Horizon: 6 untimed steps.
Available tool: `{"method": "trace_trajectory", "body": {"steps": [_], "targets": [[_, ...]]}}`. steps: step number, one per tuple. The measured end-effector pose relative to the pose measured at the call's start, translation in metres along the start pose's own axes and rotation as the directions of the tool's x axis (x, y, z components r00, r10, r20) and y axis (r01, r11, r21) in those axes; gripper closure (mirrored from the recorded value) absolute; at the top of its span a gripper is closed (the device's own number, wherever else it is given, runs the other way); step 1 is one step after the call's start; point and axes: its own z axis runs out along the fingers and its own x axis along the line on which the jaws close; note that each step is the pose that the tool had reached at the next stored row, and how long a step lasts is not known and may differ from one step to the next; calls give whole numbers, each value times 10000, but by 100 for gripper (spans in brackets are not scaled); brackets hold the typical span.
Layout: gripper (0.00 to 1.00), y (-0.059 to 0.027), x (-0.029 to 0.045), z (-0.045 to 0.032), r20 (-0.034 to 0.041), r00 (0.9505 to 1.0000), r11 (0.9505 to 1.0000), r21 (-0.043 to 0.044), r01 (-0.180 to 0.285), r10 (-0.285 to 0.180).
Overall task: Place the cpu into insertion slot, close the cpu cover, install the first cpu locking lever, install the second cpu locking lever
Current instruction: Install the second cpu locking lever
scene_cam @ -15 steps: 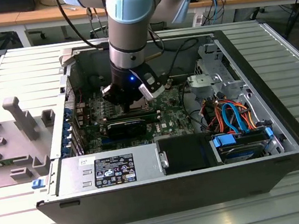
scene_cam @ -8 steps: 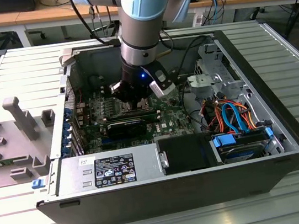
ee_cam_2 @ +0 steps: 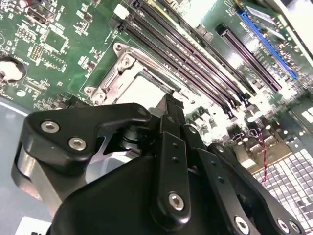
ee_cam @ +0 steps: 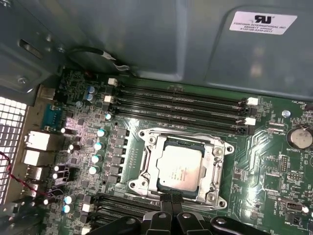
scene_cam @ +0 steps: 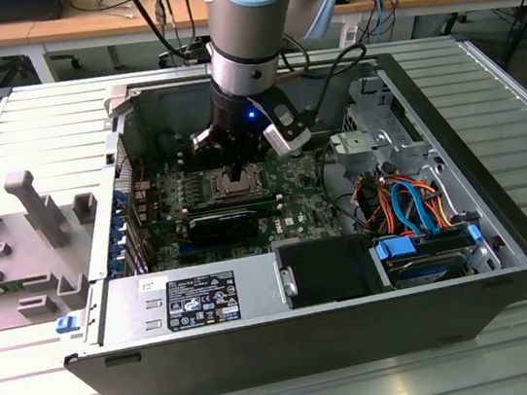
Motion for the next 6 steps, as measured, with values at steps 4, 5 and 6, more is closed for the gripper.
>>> {"method": "trace_trajectory", "body": {"steps": [4, 5, 6], "targets": [[89, 0, 0, -1, 0, 10000, 10000, 0, 0, 0], [89, 0, 0, -1, 0, 10000, 10000, -1, 0, 0], [89, 0, 0, -2, 0, 10000, 10000, -1, 0, 0]]}}
